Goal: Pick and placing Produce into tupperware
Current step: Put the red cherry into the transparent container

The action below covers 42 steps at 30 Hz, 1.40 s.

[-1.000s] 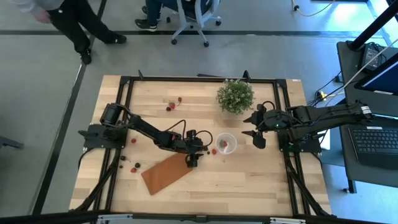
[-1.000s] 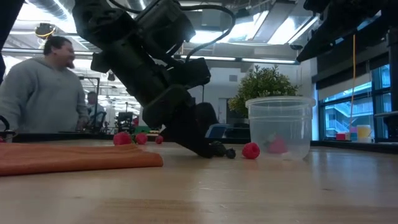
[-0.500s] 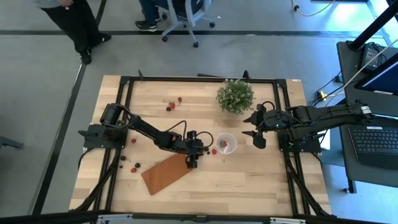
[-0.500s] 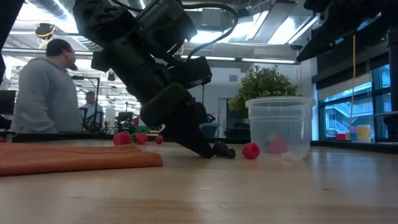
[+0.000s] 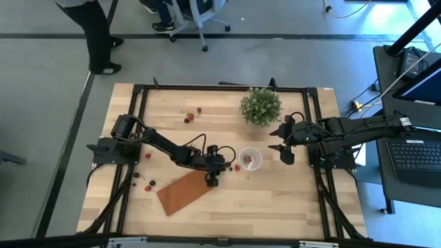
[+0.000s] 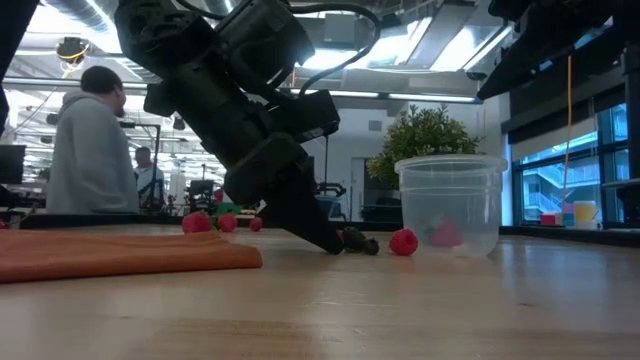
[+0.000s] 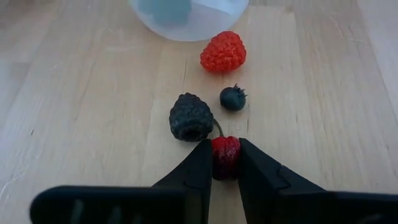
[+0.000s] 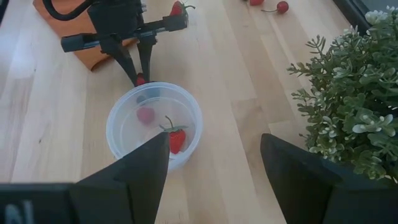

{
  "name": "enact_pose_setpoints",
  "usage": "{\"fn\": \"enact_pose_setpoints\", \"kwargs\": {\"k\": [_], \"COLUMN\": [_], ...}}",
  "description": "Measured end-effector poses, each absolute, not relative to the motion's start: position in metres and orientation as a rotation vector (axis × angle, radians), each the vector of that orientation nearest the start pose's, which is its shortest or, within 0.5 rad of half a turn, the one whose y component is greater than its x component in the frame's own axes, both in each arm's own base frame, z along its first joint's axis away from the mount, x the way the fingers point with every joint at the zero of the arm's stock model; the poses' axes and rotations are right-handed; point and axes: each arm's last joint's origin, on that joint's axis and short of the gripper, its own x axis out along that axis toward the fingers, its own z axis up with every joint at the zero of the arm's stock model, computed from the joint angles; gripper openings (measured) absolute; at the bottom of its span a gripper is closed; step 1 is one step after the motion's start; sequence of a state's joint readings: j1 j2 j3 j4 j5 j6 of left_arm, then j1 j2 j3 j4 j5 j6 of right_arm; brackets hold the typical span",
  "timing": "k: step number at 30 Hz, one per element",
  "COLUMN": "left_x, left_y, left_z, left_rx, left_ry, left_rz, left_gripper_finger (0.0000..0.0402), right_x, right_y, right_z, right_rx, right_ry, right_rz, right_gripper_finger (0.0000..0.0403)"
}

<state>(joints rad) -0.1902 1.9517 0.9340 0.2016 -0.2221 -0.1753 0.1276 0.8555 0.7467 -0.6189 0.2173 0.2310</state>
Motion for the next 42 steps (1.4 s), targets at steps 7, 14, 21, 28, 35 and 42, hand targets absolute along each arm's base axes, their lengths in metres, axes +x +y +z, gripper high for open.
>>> {"fn": "enact_pose_setpoints", "kwargs": {"k": [7,14,21,28,35,42], "left_x": [0.353,0.344,0.346,0.355,0.355,0.356], "left_y": [-0.059,-0.055,-0.045,-0.03,-0.03,-0.033], "left_z": [0.118,0.193,0.264,0.292,0.293,0.297], "left_rx": [0.002,0.12,0.458,0.508,0.507,0.496], "left_ry": [0.78,0.551,0.394,0.343,0.33,0.294], "left_rz": [0.121,0.175,0.322,0.377,0.379,0.379], "left_gripper_finger": [0.0056,0.0059,0.0066,0.0067,0.0067,0.0067], "right_x": [0.171,0.181,0.198,0.224,0.236,0.243], "right_y": [0.018,0.022,0.014,0.007,-0.004,-0.01], "right_z": [0.277,0.294,0.308,0.307,0.301,0.3], "right_rx": [0.251,0.502,0.639,0.682,0.707,0.685], "right_ry": [0.664,0.498,0.305,0.2,0.177,0.143], "right_rz": [-0.134,-0.029,-0.006,-0.017,-0.065,-0.075], "right_gripper_finger": [0.0254,0.0254,0.0254,0.0252,0.0235,0.0215]}}
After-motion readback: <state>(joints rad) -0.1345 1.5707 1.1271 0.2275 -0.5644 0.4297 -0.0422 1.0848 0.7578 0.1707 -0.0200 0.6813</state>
